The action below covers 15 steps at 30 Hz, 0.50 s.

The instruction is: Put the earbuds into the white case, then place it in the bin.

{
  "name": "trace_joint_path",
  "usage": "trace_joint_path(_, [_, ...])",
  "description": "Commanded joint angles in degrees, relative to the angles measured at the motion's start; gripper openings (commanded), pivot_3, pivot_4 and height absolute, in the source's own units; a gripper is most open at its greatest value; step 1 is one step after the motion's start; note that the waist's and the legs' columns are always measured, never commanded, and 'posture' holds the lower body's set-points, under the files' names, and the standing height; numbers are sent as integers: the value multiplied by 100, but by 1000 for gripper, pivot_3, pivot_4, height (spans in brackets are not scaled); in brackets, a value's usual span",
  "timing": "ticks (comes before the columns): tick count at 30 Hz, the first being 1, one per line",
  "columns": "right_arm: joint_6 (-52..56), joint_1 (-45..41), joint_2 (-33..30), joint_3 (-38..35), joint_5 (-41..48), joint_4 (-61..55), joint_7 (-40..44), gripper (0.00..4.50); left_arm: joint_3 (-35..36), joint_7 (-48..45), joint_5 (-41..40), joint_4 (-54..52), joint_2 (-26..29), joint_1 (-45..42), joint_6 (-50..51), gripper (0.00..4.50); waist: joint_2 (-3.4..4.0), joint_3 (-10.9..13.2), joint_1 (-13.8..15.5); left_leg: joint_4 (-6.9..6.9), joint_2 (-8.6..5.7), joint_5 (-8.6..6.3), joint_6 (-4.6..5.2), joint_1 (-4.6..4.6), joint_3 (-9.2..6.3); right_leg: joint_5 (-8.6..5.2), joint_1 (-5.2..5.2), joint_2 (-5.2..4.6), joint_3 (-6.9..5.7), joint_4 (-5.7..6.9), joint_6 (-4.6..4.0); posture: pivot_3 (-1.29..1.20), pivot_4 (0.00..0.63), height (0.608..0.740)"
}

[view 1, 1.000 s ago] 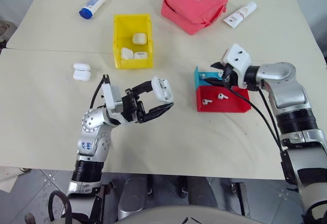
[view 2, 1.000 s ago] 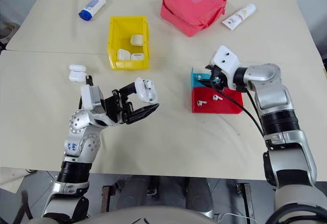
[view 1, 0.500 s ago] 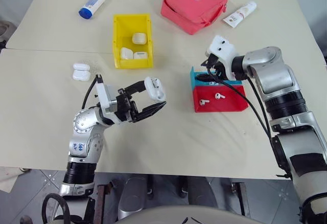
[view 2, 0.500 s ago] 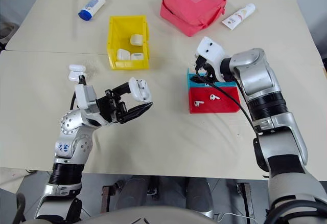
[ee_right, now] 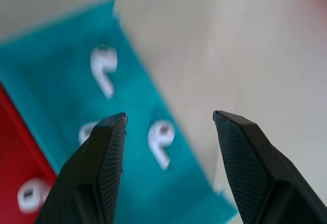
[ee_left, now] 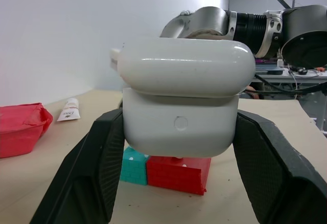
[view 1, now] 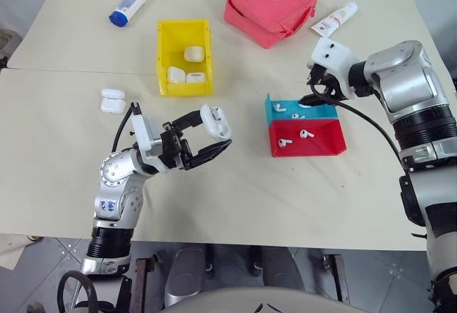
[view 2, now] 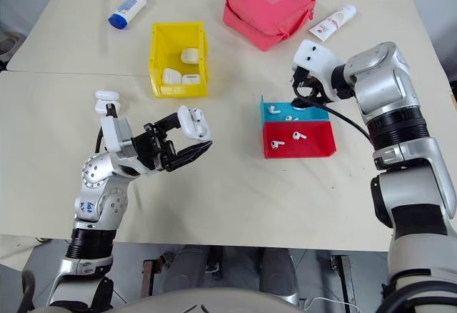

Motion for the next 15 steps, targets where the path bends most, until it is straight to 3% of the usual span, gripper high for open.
trace_joint_path(1, [160,-324,2,35,-137,101,135,2809,8,51,-14,-180,-49,24,-93,2786,4,2,0,0,1,0,0,0,0,0,-1,0,0,0,0,0,150,740])
trace_joint_path(15, [-197,-864,449,305,-596,1383,88,2809,-64,90,-13,-450,-72,280,-108,2786,5,3,-11,-1,1,0,-1,0,0,0,-1,0,0,0,0,0,150,740])
